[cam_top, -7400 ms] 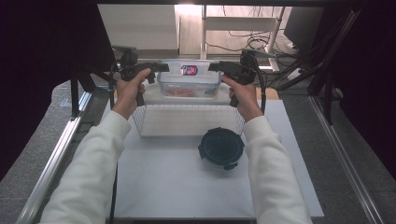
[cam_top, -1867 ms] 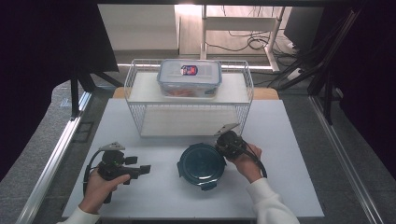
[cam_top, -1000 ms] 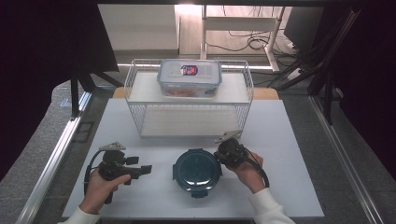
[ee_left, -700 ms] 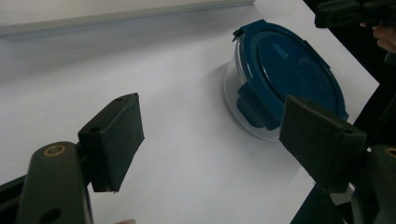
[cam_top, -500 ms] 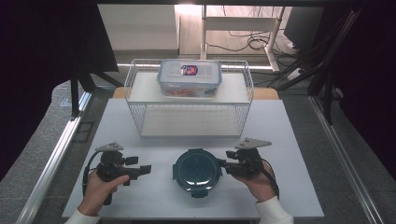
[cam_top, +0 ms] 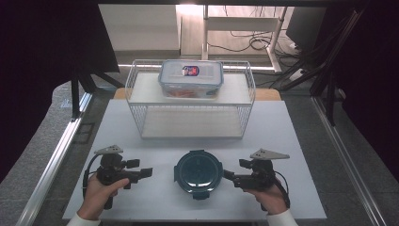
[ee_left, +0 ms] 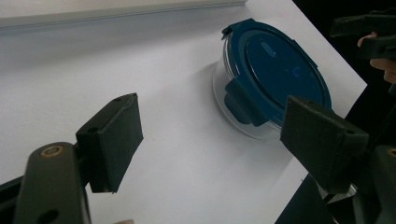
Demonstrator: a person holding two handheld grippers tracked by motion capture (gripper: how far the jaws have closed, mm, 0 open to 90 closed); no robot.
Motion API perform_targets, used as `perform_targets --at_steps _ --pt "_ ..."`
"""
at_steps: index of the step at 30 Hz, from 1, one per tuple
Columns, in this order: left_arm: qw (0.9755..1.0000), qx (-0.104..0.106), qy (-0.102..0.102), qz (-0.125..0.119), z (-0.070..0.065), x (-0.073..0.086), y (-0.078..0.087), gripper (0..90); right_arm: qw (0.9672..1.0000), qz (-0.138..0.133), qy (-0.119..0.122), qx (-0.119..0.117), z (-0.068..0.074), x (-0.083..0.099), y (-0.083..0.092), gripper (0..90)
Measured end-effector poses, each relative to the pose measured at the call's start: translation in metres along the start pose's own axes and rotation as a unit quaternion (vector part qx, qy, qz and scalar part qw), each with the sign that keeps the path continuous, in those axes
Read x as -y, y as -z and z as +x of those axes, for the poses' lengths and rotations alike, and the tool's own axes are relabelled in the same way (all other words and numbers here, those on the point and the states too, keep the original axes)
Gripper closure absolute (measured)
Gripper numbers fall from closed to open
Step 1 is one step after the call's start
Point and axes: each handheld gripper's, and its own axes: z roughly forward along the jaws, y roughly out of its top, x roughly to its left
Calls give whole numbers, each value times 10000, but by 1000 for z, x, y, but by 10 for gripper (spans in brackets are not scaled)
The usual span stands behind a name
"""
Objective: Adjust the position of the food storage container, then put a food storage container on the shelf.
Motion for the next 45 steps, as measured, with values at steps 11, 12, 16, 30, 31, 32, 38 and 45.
perform_targets --at_steps 11,12,16,30,31,32,38,45 --pt "9999 -24 49 -107 -1 1 -1 199 9988 3 -385 -304 -3 2 -4 163" --pt "9999 -26 37 -119 -2 1 -2 194 9980 -29 -469 -415 -4 2 -4 157" --pt "9999 -76 44 -142 -6 -2 -6 175 9975 -13 -590 -399 -4 1 -7 140" --pt "9997 55 245 32 -19 -10 -32 87 9944 169 -994 -328 -5 2 -16 111" --pt "9995 80 299 54 -19 -11 -36 82 9939 171 -1035 -327 -5 3 -18 104" --pt "9992 104 393 58 -20 -12 -39 76 9933 211 -1088 -335 -5 3 -20 97" --pt "9973 316 630 220 -23 -16 -59 53 9901 315 -1288 -468 -8 3 -32 88" --pt "9948 429 868 327 -23 -13 -74 62 9867 505 -1422 -599 -14 6 -43 88"
